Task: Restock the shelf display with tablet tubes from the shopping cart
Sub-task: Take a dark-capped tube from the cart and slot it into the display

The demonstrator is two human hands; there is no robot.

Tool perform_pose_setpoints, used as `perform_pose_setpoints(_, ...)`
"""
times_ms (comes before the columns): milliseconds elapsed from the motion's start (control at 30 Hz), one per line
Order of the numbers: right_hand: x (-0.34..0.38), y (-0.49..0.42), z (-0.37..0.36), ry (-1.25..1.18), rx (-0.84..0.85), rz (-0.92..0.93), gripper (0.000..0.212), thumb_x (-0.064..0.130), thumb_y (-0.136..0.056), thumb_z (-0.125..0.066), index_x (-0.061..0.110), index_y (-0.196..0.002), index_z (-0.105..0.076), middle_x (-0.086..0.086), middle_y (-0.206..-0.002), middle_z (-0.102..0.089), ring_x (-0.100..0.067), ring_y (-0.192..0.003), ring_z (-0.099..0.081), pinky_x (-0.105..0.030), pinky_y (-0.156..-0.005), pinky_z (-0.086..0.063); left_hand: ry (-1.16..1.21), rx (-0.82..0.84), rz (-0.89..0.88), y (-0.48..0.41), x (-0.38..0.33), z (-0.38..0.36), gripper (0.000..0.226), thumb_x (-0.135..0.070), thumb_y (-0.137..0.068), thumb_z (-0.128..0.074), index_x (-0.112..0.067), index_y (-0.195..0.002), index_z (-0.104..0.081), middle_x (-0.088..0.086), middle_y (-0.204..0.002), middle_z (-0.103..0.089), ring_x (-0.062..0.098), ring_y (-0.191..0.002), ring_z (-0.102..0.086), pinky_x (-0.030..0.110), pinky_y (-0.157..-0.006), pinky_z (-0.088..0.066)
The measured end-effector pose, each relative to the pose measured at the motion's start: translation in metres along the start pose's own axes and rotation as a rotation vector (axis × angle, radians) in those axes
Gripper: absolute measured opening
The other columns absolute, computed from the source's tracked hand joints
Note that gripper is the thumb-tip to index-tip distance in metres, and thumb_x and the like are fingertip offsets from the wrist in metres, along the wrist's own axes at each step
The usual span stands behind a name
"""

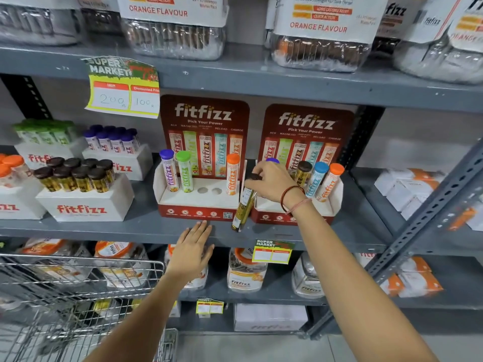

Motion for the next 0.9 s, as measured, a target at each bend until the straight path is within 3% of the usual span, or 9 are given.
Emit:
perform_pose_setpoints(100, 0.002, 0.001, -0.002, -0.017, -0.006, 0.004, 0.029, 0.018, -0.083, -0.060, -0.006, -0.098, -0.062, -0.019, -0.086, -0.068, -0.032, -0.075, -0.067, -0.032, -0.062, -0.052, 0.010, -0.006, -0.002, 0.000, 0.001, 0.000, 0.062, -0.044, -0.089, -0.026, -0.006, -0.133, -0.047, 0.013, -0.139, -0.046, 0.027, -0.129, -0.038, 0.046, -0.106, -0.024)
perform_pose_setpoints(300, 0.003, -0.006, -0.009, -0.193, 0.107, 0.001, 0.025, 0.009, -0.087, -0.059, 0.009, -0.112, -0.063, -0.010, -0.111, -0.065, -0.011, -0.054, -0.061, -0.004, -0.035, -0.037, 0.015, -0.010, -0.010, 0.000, 0.001, -0.001, 0.064, -0.046, -0.089, -0.023, -0.006, -0.135, -0.044, 0.013, -0.141, -0.043, 0.027, -0.131, -0.036, 0.045, -0.108, -0.020)
perform_pose_setpoints(367, 0.003, -0.008, -0.011, -0.258, 0.130, -0.012, 0.025, 0.005, -0.084, -0.062, 0.008, -0.109, -0.064, -0.013, -0.115, -0.064, -0.014, -0.058, -0.063, -0.006, -0.041, -0.044, 0.015, -0.017, -0.010, 0.000, 0.001, 0.000, 0.065, -0.047, -0.088, -0.022, -0.006, -0.135, -0.044, 0.013, -0.141, -0.042, 0.027, -0.131, -0.035, 0.043, -0.108, -0.018)
perform_pose_setpoints(433, 0.005, -0.010, -0.011, -0.308, 0.146, -0.012, 0.029, 0.000, -0.079, -0.065, 0.008, -0.107, -0.065, -0.017, -0.115, -0.063, -0.022, -0.068, -0.068, -0.022, -0.061, -0.059, 0.018, -0.022, -0.011, 0.000, 0.000, 0.000, 0.066, -0.048, -0.088, -0.022, -0.007, -0.135, -0.043, 0.012, -0.142, -0.042, 0.027, -0.132, -0.035, 0.043, -0.107, -0.015)
perform_pose_setpoints(500, 0.010, -0.012, -0.011, -0.279, 0.151, -0.005, 0.032, -0.002, -0.076, -0.066, 0.008, -0.107, -0.064, -0.019, -0.112, -0.065, -0.027, -0.077, -0.071, -0.035, -0.074, -0.061, 0.026, -0.029, -0.014, 0.001, 0.000, 0.000, 0.065, -0.047, -0.089, -0.022, -0.006, -0.135, -0.044, 0.013, -0.141, -0.042, 0.027, -0.131, -0.035, 0.043, -0.107, -0.015)
perform_pose_setpoints(600, 0.019, -0.017, -0.010, -0.185, 0.125, 0.022, 0.028, 0.004, -0.079, -0.065, 0.006, -0.106, -0.063, -0.018, -0.107, -0.065, -0.022, -0.071, -0.070, -0.019, -0.061, -0.059, 0.029, -0.038, -0.018, 0.001, -0.001, 0.001, 0.066, -0.047, -0.089, -0.022, -0.006, -0.134, -0.044, 0.013, -0.141, -0.043, 0.027, -0.131, -0.035, 0.043, -0.107, -0.017)
perform_pose_setpoints(667, 0.026, -0.023, -0.010, -0.082, 0.081, 0.041, 0.021, 0.014, -0.080, -0.067, 0.004, -0.098, -0.062, -0.014, -0.099, -0.064, -0.023, -0.074, -0.069, -0.021, -0.057, -0.058, 0.032, -0.043, -0.022, 0.001, -0.001, 0.002, 0.067, -0.048, -0.088, -0.021, -0.006, -0.135, -0.043, 0.013, -0.141, -0.042, 0.027, -0.132, -0.034, 0.043, -0.108, -0.016)
perform_pose_setpoints(767, 0.037, -0.028, -0.006, 0.071, 0.000, 0.083, 0.030, 0.030, -0.081, -0.068, 0.016, -0.063, -0.049, 0.007, -0.064, -0.049, -0.011, -0.062, -0.054, -0.017, -0.044, -0.035, 0.037, -0.041, -0.031, 0.001, -0.001, 0.001, 0.067, -0.049, -0.088, -0.020, -0.007, -0.136, -0.042, 0.012, -0.143, -0.040, 0.026, -0.133, -0.032, 0.044, -0.109, -0.018)
perform_pose_setpoints(900, 0.047, -0.032, -0.003, 0.075, -0.095, 0.096, 0.047, 0.037, -0.076, -0.071, 0.025, -0.052, -0.032, 0.010, -0.054, -0.036, -0.002, -0.049, -0.035, -0.018, -0.044, -0.025, 0.034, -0.026, -0.043, 0.002, 0.004, 0.002, 0.065, -0.047, -0.090, -0.022, -0.007, -0.136, -0.042, 0.012, -0.142, -0.041, 0.026, -0.132, -0.034, 0.044, -0.109, -0.022)
Point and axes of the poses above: each hand's wrist, its own y-axis away from the middle knuckle, its own z-axis out of the back of the hand, x = y × z, the point moved 6 cm from there along -y, towards the middle knuckle
